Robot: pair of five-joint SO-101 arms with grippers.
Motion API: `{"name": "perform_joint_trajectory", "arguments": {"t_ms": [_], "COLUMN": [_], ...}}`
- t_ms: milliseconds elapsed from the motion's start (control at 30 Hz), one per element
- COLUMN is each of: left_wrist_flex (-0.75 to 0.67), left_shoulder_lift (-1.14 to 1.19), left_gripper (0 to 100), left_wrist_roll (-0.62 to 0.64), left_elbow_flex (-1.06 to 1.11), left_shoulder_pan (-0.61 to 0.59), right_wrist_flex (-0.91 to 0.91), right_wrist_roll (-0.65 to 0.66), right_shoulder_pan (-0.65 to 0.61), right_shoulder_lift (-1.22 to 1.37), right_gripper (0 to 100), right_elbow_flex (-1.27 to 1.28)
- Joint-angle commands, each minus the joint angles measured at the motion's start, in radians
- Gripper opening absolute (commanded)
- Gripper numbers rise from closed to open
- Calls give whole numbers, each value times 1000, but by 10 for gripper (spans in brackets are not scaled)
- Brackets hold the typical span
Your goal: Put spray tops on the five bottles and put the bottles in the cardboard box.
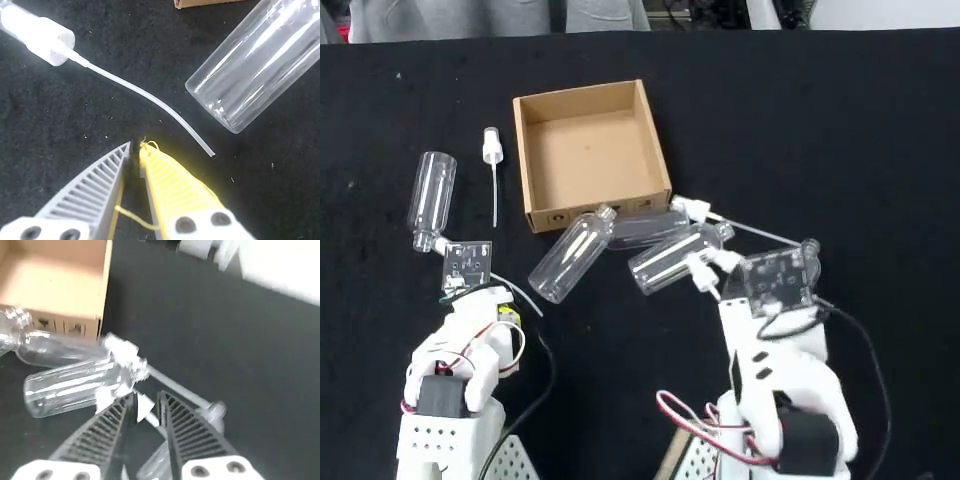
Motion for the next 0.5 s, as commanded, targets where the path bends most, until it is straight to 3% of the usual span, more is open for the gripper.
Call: {"name": "perform_joint_trajectory", "arguments": {"t_ms": [0,467], "left_wrist_flex": [-20,-20], "left_shoulder_lift": [-8,-8], "left_gripper": [30,30], "left_wrist_roll": [-11,-11], "left_elbow_flex": [25,25], "left_shoulder_pan": [8,8], "right_wrist_flex": [-17,127], "right_wrist_roll": [37,31], "right_shoulder_pan": [20,20], "right_shoulder_lift": [-85,297], "right_gripper": [53,54], "right_elbow_flex": [-139,-530]}}
